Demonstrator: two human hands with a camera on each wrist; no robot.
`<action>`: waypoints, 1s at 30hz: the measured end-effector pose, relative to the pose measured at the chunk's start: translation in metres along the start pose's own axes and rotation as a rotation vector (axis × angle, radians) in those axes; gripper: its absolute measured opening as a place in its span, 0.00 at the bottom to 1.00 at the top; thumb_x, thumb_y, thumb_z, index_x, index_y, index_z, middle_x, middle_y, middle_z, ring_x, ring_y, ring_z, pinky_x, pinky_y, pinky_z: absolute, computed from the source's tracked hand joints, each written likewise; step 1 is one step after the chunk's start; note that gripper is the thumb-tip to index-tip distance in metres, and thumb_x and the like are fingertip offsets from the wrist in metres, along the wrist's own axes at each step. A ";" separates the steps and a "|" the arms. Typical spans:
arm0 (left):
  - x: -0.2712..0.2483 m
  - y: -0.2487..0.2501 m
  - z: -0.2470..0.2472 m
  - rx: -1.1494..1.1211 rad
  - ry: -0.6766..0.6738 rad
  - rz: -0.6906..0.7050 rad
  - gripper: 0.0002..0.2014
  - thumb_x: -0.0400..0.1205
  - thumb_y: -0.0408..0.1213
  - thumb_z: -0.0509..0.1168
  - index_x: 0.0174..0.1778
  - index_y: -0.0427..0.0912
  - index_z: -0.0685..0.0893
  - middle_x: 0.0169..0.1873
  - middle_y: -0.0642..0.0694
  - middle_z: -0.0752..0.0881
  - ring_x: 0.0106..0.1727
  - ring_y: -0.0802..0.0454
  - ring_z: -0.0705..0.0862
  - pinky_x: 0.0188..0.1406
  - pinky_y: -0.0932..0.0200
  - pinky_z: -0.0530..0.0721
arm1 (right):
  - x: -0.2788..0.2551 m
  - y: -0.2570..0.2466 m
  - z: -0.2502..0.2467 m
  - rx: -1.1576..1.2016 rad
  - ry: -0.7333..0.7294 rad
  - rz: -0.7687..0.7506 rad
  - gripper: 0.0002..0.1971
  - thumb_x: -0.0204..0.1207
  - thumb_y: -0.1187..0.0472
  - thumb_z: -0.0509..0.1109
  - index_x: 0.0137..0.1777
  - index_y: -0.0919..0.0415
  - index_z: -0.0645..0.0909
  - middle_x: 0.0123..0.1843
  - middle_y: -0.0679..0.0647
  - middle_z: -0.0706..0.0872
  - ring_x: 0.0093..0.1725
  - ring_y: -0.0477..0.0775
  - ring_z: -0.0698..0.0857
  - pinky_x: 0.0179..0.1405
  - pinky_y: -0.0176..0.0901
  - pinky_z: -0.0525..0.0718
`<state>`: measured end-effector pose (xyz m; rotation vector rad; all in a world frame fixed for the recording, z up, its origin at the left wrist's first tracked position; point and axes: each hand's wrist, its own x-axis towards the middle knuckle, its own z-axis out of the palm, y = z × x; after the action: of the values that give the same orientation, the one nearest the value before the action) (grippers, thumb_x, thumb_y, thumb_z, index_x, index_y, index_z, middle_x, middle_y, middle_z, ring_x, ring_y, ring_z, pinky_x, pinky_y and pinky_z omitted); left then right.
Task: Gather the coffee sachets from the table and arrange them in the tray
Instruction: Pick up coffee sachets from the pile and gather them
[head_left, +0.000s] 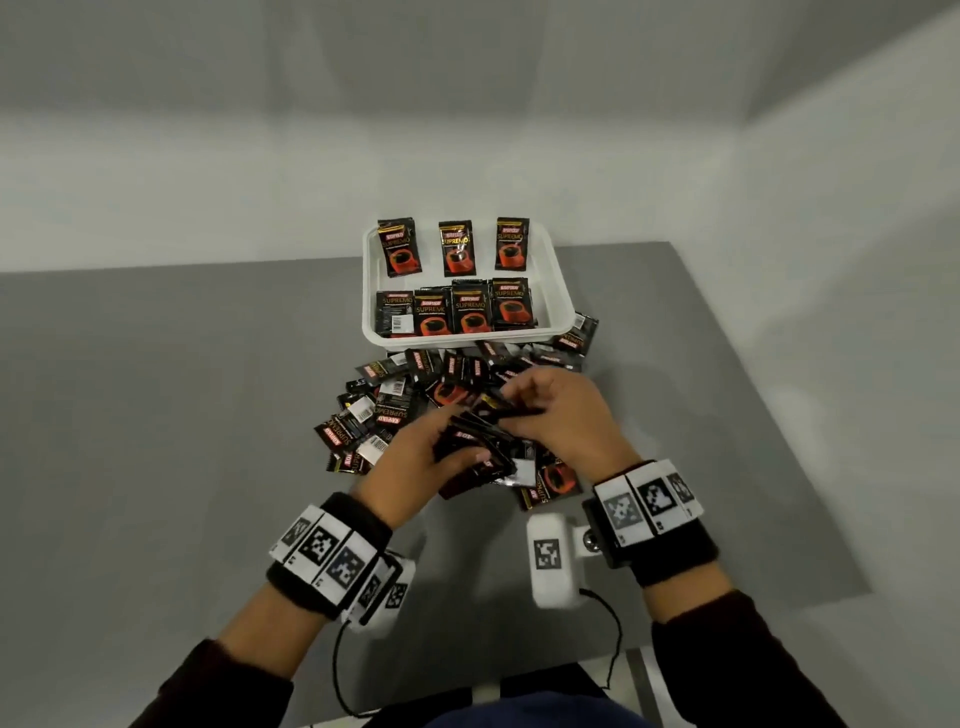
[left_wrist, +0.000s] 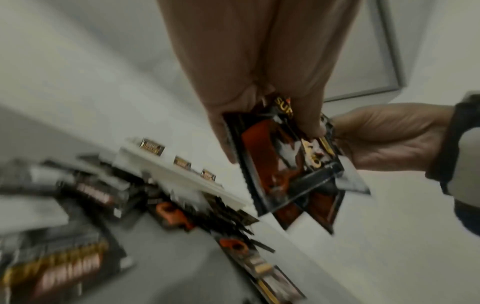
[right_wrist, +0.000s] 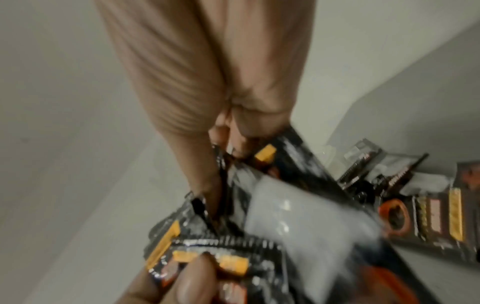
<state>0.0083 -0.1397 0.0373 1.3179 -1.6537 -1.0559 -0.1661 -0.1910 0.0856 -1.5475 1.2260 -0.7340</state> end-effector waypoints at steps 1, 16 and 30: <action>-0.002 -0.002 0.007 -0.081 0.047 -0.058 0.19 0.75 0.35 0.72 0.56 0.60 0.76 0.50 0.60 0.84 0.51 0.74 0.81 0.54 0.74 0.78 | 0.000 -0.001 0.001 0.075 0.073 0.002 0.18 0.59 0.76 0.80 0.39 0.54 0.80 0.40 0.54 0.88 0.39 0.45 0.86 0.42 0.32 0.85; -0.018 -0.006 0.023 -1.176 0.409 -0.408 0.29 0.76 0.34 0.60 0.75 0.44 0.66 0.61 0.37 0.83 0.56 0.40 0.83 0.53 0.42 0.84 | -0.014 -0.003 0.035 0.048 -0.162 0.040 0.25 0.81 0.47 0.60 0.77 0.48 0.64 0.71 0.41 0.71 0.71 0.39 0.70 0.66 0.28 0.68; -0.015 0.000 0.034 -1.188 0.571 -0.422 0.37 0.77 0.52 0.63 0.80 0.57 0.54 0.68 0.40 0.79 0.59 0.44 0.85 0.55 0.48 0.84 | -0.027 0.007 0.059 -0.104 -0.498 -0.249 0.43 0.81 0.62 0.63 0.76 0.36 0.30 0.83 0.40 0.44 0.82 0.39 0.48 0.83 0.52 0.52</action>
<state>-0.0198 -0.1200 0.0236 0.9584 -0.1616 -1.3797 -0.1241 -0.1466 0.0632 -1.8505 0.7196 -0.4027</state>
